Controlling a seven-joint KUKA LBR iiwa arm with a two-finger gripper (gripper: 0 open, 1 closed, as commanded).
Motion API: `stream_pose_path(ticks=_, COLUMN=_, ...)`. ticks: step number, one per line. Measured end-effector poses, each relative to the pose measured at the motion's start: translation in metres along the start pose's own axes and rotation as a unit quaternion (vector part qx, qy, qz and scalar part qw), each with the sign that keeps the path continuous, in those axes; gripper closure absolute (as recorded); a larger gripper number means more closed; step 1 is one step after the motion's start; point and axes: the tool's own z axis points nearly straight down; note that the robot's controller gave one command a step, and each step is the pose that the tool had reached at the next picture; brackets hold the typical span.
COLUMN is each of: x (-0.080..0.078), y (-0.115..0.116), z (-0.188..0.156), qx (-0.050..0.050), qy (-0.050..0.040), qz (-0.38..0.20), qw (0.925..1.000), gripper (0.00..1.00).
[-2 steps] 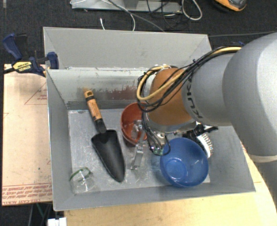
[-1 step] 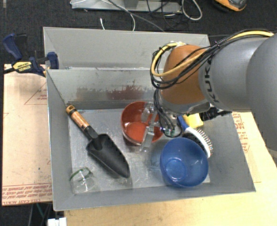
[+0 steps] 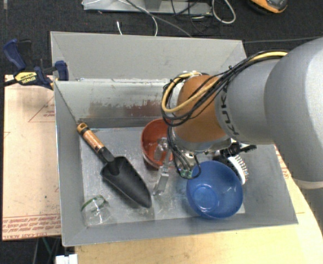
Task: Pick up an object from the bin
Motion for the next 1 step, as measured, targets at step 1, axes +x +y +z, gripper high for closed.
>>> stream_pose_path(ticks=1, x=-0.0455, y=-0.038, z=0.005, qx=-0.003, qy=-0.0152, qz=0.079, qw=0.9967, gripper=0.0)
